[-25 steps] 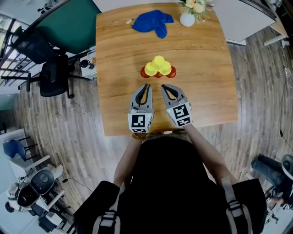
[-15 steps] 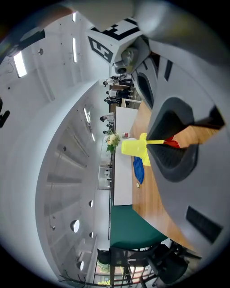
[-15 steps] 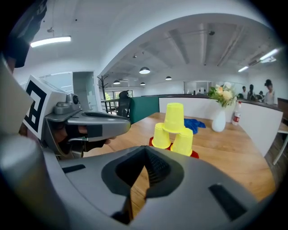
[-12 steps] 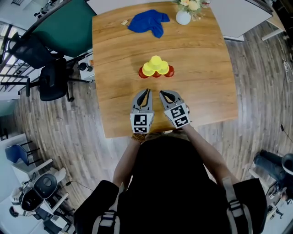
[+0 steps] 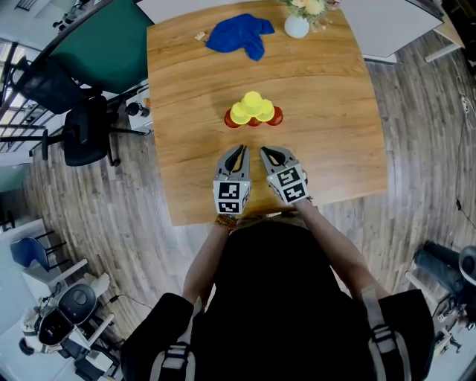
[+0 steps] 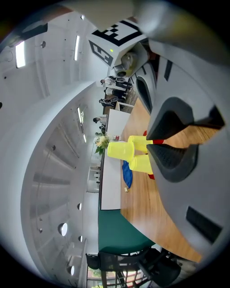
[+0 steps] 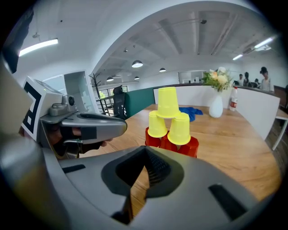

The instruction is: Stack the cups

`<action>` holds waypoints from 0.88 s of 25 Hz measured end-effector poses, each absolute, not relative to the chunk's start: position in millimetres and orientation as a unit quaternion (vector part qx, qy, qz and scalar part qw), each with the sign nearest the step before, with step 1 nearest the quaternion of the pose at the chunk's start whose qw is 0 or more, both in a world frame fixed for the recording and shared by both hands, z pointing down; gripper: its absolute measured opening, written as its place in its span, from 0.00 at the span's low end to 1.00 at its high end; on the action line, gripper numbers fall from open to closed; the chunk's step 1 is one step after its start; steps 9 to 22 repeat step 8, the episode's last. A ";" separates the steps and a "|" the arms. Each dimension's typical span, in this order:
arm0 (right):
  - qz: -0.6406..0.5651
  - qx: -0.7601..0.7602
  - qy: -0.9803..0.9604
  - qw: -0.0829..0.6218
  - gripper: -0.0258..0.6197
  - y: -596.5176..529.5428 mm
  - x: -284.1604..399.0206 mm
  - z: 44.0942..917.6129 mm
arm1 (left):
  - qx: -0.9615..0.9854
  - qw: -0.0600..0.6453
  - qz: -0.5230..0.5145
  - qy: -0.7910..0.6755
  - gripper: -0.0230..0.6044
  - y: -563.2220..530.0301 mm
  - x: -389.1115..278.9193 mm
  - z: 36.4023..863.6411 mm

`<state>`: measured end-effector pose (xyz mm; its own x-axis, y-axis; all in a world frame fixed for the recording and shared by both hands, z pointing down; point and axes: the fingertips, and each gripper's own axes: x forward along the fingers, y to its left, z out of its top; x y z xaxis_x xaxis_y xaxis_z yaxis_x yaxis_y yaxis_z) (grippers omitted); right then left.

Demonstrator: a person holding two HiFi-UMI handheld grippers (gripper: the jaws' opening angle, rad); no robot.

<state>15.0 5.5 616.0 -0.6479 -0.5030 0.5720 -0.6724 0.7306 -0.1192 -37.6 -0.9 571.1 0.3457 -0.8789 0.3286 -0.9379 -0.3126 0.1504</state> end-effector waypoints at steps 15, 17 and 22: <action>0.218 0.353 -0.868 0.272 0.05 -9.8 23.7 658.4 | 0.790 0.224 0.128 -0.556 0.11 -15.8 -33.6 619.5; 0.218 0.353 -0.868 0.272 0.05 -9.8 23.7 658.4 | 0.790 0.224 0.128 -0.556 0.11 -15.8 -33.6 619.5; 0.218 0.353 -0.868 0.272 0.05 -9.8 23.7 658.4 | 0.790 0.224 0.128 -0.556 0.11 -15.8 -33.6 619.5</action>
